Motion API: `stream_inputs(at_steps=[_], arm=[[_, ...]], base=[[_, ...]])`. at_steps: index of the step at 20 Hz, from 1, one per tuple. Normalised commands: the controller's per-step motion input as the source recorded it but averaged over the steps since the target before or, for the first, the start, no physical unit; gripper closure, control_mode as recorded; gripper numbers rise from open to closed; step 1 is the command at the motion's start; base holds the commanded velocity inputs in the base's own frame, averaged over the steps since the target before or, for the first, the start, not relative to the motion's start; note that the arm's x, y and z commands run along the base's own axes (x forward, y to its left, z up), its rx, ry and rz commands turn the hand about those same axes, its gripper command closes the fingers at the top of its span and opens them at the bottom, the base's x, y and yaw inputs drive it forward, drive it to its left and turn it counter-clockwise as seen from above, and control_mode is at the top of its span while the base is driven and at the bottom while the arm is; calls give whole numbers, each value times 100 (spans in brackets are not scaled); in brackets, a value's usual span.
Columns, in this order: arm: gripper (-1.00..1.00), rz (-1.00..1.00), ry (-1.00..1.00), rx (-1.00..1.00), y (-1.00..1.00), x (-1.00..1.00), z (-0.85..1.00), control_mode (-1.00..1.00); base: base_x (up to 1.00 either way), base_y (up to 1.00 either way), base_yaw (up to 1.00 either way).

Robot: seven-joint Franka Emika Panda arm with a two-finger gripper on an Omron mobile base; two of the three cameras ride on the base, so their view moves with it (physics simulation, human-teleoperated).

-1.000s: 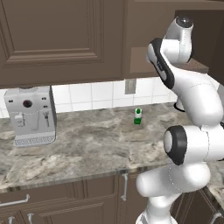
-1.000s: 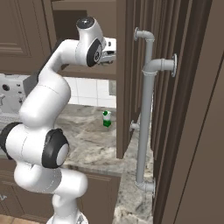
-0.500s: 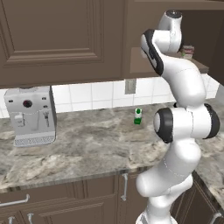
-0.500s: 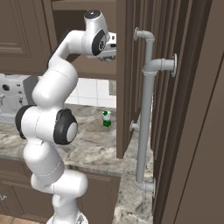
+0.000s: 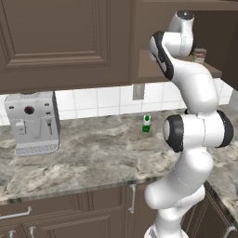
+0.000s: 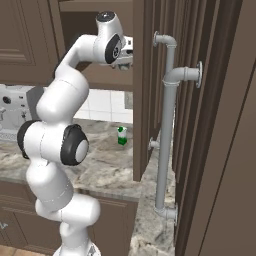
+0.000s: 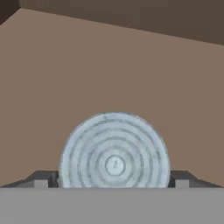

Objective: Restock the canned food cabinet by taking the new fresh canned food from the counter and placing it in the cabinet. Then, take the old canned food from the cabinet and place it on the counter.

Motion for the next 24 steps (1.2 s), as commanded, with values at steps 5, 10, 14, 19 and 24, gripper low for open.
stream_inputs(at_steps=[5,10,14,19,24], arm=[[-100,0,-21,1,0,-4,-1,-100],[-100,0,-23,9,0,-2,6,-100],[-100,-2,-21,7,0,-19,33,-100],[-100,-11,-6,1,0,-38,83,-100],[-100,-19,3,0,-2,-65,80,-100]], base=[[0,0,0],[0,0,0],[0,0,0],[0,0,0],[0,0,0]])
